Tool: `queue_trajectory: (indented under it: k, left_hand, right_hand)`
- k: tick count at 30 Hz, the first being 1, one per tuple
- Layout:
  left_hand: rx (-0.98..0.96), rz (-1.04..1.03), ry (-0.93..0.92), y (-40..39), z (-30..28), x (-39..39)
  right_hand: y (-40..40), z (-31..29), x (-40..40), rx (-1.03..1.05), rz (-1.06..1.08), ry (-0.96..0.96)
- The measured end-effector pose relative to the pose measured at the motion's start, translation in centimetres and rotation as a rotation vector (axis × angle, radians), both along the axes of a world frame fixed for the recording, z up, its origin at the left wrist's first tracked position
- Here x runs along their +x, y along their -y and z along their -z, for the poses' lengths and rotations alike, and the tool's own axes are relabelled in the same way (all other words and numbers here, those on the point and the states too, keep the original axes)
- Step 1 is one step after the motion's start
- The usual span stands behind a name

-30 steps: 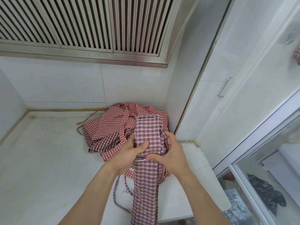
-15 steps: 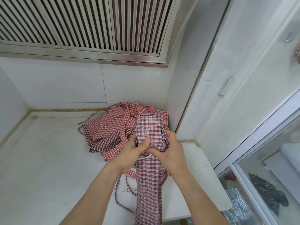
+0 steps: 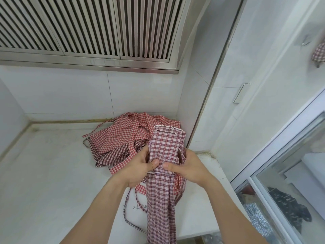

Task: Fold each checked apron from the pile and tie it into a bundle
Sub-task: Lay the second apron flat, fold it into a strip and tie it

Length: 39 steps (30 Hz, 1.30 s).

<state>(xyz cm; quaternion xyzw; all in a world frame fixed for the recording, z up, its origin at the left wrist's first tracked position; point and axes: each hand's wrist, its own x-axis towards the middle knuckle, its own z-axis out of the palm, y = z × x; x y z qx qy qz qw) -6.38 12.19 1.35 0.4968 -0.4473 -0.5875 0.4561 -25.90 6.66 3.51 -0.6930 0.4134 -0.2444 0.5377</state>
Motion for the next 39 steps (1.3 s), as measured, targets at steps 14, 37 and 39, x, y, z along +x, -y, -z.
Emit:
queue_trajectory:
  k: [14,37,39]
  left_hand:
    - [0.046,0.051,0.073,-0.2,-1.1,-1.1]
    - [0.179,0.255,-0.793,-1.3,-0.8,0.0]
    - [0.191,0.194,-0.664,-1.3,-1.4,-0.7]
  right_hand:
    - [1.4,-1.3,0.5,-0.356,0.302,0.123]
    - [4.6,0.6,-1.9,-1.436,-0.061,-0.257]
    - [4.6,0.3,-1.9,-1.453,-0.083,-0.273]
